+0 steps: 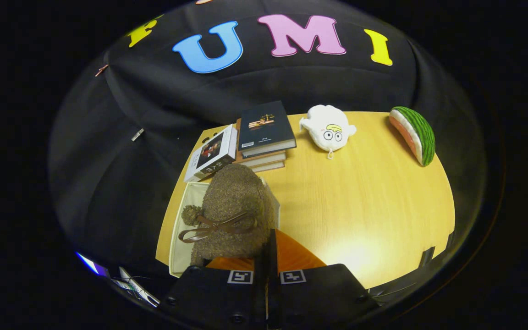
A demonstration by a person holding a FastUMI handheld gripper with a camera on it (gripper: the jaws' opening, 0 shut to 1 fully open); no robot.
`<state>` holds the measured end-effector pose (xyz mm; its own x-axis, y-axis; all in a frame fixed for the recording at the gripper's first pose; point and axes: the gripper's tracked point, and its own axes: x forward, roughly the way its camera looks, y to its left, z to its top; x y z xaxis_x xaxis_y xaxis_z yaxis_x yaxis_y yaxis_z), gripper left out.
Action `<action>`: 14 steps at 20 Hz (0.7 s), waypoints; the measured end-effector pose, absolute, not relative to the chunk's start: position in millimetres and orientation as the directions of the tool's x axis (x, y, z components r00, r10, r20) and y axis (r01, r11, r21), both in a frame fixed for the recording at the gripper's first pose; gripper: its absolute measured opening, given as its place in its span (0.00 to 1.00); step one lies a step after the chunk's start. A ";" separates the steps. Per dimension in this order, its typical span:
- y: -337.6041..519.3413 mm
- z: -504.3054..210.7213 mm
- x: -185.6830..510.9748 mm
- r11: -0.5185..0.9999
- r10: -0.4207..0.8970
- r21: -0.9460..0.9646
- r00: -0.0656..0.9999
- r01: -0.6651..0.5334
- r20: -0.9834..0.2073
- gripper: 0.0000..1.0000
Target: Open the storage box then place both shoes into the box .Put the left shoe in first, then the right shoe, with the right side of both shoes facing outward in a uniform manner.
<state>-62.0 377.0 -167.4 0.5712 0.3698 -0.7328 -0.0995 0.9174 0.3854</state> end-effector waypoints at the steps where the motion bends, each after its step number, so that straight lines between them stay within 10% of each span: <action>1: 386.0 -171.1 -61.5 0.921 0.361 0.377 0.568 -0.096 -0.739 0.07; 10: 410.2 -216.3 -57.8 0.957 0.259 0.289 0.558 -0.035 -0.788 0.12; 14: 429.8 -204.3 -61.9 0.916 0.366 0.392 0.563 -0.080 -0.741 0.52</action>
<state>-61.9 429.8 -204.3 0.5630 0.3665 -0.7407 -0.0804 0.9163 0.3923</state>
